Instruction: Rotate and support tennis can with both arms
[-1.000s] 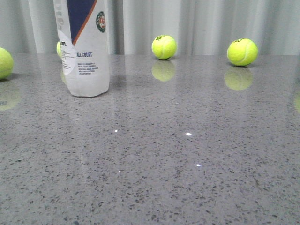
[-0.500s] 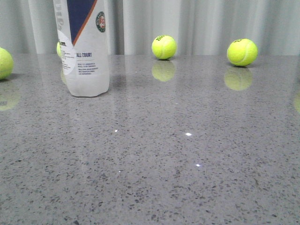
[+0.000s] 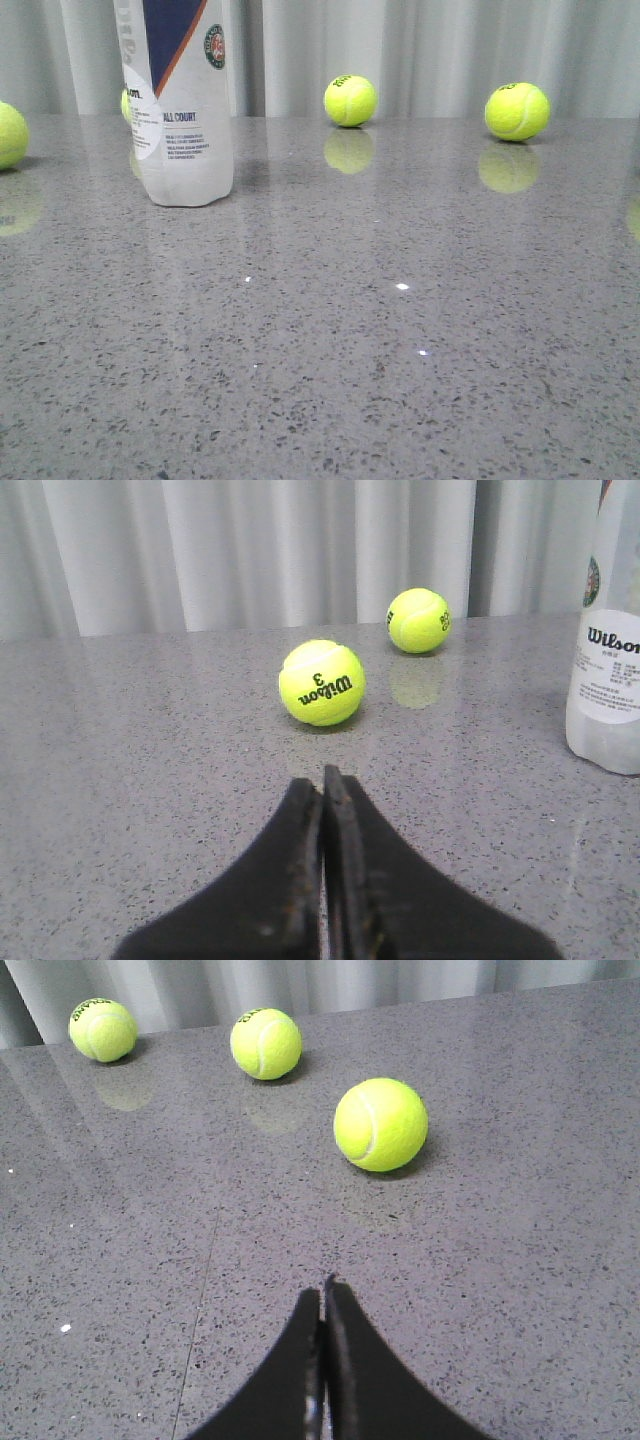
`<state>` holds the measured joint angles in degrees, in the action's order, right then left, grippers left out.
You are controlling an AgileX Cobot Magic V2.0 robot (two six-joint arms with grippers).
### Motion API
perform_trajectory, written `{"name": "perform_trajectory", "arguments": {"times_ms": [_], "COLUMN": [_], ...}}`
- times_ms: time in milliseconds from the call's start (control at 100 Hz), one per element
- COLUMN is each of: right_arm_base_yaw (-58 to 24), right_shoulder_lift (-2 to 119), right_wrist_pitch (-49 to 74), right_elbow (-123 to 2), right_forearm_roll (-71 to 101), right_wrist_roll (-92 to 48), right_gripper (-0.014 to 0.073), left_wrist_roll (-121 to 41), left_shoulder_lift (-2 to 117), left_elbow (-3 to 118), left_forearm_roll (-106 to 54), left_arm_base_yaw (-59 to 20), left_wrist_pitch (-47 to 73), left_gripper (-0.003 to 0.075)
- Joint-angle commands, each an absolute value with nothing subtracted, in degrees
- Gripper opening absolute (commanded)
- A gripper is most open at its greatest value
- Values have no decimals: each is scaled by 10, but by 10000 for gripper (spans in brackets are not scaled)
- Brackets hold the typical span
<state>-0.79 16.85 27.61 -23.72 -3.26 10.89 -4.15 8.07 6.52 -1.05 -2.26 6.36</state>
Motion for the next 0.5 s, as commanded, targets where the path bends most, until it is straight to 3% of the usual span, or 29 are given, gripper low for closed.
{"name": "perform_trajectory", "arguments": {"times_ms": [0, 250, 490], "right_arm_base_yaw": [-4, -4, -4], "right_shoulder_lift": [173, 173, 174], "right_wrist_pitch": [232, 232, 231], "right_elbow": [-253, -253, -253], "right_forearm_roll": [-34, -34, -34], "right_wrist_roll": [109, 109, 109], "right_gripper": [-66, -66, -66], "left_wrist_roll": [-41, -39, -36], "left_shoulder_lift": [79, -30, -25], "left_elbow": [63, -30, -27], "left_forearm_roll": [-12, -13, -12], "left_arm_base_yaw": [-22, -22, -22], "left_wrist_pitch": [-6, -11, 42], "left_gripper": [-21, -21, -21]}}
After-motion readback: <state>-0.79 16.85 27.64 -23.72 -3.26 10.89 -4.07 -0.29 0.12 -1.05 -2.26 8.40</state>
